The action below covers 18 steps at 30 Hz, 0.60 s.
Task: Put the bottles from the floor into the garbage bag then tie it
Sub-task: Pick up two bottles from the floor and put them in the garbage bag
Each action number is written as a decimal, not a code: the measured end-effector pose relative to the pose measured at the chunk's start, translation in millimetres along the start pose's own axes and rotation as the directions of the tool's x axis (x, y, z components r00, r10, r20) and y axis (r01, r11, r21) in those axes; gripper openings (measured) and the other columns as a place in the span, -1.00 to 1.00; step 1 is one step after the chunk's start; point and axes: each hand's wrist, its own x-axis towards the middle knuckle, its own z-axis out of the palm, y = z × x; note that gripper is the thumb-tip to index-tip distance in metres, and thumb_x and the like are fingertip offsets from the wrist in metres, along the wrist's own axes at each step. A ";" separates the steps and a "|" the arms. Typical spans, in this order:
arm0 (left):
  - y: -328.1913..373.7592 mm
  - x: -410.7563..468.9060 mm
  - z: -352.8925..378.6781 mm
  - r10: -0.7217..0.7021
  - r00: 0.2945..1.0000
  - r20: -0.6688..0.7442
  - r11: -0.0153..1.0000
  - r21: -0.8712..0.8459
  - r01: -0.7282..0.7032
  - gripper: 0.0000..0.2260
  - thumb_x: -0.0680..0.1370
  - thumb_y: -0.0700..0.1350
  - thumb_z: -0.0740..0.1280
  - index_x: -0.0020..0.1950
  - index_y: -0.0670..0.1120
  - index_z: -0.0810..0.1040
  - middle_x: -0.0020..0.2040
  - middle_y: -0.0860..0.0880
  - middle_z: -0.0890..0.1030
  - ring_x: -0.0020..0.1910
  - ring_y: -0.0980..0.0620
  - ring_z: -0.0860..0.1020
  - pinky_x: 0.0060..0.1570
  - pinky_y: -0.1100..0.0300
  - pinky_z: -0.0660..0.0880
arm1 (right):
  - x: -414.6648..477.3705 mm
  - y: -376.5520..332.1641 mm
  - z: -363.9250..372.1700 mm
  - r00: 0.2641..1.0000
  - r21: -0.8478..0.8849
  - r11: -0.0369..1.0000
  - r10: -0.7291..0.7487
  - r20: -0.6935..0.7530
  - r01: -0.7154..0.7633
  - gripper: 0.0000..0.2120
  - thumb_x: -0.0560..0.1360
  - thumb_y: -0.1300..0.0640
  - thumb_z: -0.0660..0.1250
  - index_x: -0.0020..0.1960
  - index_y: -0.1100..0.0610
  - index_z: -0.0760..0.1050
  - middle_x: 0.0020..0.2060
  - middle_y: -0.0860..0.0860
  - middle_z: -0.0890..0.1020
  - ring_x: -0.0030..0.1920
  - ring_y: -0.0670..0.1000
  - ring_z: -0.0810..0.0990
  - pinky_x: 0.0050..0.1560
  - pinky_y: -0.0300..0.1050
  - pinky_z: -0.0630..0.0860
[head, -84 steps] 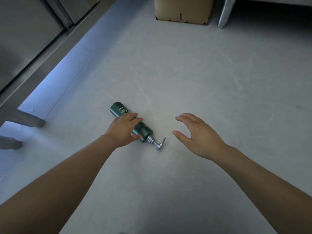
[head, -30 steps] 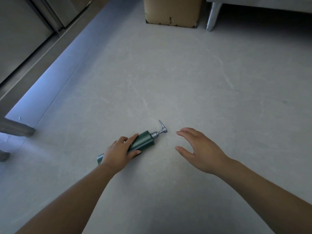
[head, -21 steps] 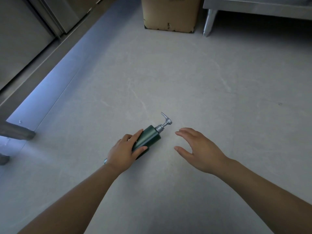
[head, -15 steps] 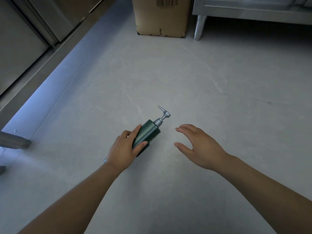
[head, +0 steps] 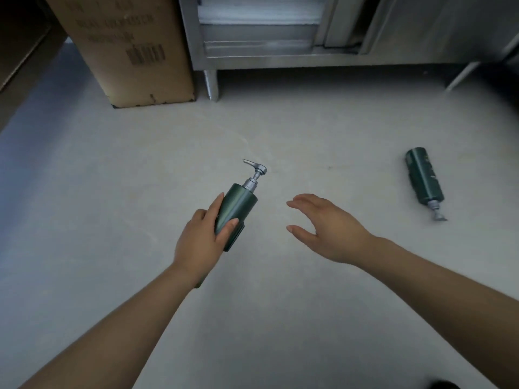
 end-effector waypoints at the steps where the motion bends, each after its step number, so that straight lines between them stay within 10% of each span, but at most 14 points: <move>1: 10.4 7.9 2.5 0.022 1.000 0.011 1.000 -0.012 -0.022 -0.46 0.52 0.26 0.09 0.49 0.21 0.09 0.05 -0.02 0.43 -0.10 0.02 0.43 -0.15 0.15 0.34 | -2.4 6.8 -8.6 1.000 -0.005 1.000 0.027 -0.014 -0.027 -0.51 0.54 -0.12 0.19 0.41 0.03 0.28 0.41 -0.04 0.33 0.35 0.00 0.35 0.25 -0.07 0.39; 18: 214.0 80.2 133.9 0.070 0.995 0.076 0.997 -0.030 -0.068 -0.50 0.55 0.23 0.12 0.47 0.18 0.15 0.06 -0.10 0.51 -0.08 -0.07 0.53 -0.13 0.07 0.45 | -52.1 237.7 -71.1 0.963 0.155 0.972 0.205 -0.176 -0.179 -0.53 0.54 -0.09 0.22 0.39 0.07 0.32 0.39 -0.01 0.35 0.27 0.03 0.43 0.26 -0.16 0.32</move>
